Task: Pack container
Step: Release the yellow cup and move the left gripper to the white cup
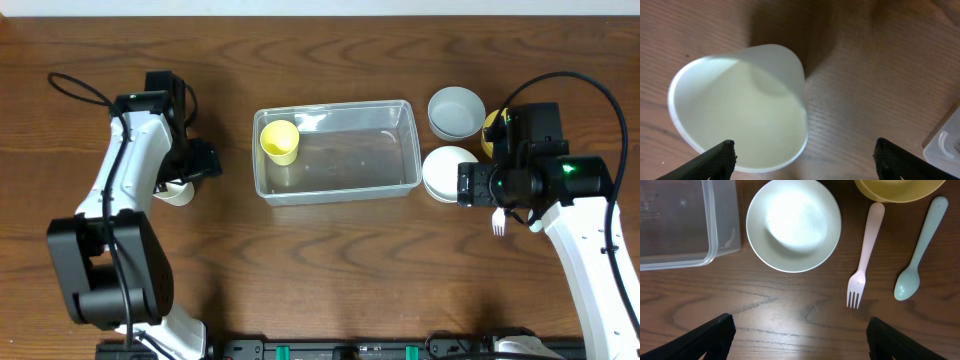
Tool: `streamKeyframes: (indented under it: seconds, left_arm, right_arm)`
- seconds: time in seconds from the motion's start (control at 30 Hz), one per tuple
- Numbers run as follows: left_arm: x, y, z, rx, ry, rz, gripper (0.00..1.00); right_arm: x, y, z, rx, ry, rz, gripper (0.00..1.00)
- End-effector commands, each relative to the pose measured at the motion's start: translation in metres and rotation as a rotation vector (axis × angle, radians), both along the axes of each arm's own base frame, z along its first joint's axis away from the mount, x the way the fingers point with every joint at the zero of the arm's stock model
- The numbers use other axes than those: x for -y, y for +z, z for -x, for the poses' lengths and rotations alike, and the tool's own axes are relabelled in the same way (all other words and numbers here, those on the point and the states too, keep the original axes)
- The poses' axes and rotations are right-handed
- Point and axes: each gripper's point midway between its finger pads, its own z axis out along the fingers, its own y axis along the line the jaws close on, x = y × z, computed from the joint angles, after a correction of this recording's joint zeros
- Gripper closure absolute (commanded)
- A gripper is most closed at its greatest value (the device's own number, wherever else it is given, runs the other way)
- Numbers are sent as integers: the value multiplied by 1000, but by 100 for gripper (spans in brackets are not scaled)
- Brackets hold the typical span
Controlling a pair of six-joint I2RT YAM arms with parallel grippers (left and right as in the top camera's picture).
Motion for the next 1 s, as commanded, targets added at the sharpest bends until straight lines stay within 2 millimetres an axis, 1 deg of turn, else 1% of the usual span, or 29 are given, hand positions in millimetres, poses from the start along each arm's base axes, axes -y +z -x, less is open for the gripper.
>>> streamKeyframes:
  seconds: [0.0,0.1,0.2,0.27,0.3,0.37,0.6,0.63,0.7,0.9,0.97]
  left_arm:
    - [1,-9,0,-16,15,19,18]
    - [1,-11,-2,-14,15,18,48]
    - [1,-12,-3,-11,15,18,55]
    - [1,-12,-4,-8,15,18,68]
    - [1,-12,-4,-8,15,17,73]
    - [1,-12,-3,-10,15,18,78]
    - [1,-12,-3,-12,15,18,81]
    - [1,-12,-3,-12,15,18,85]
    - [1,-12,-3,-12,15,18,89]
    - [1,-12,-2,-16,15,18,89]
    - [1,-12,-2,-16,15,18,92]
  right_arm:
    - [3,4,-3,12,-15,6,14]
    - [3,4,-1,6,-15,7,14]
    - [3,4,-1,5,-15,7,14]
    - [3,4,-1,5,-15,7,14]
    - [3,4,-1,5,-15,7,14]
    - [3,4,-1,5,-15,7,14]
    - [3,4,-1,5,-15,7,14]
    - [3,4,-1,5,-15,7,15]
    - [3,4,-1,5,-15,7,15]
    - [3,4,-1,5,-15,7,15]
    - [3,4,-1,5,-15,7,15]
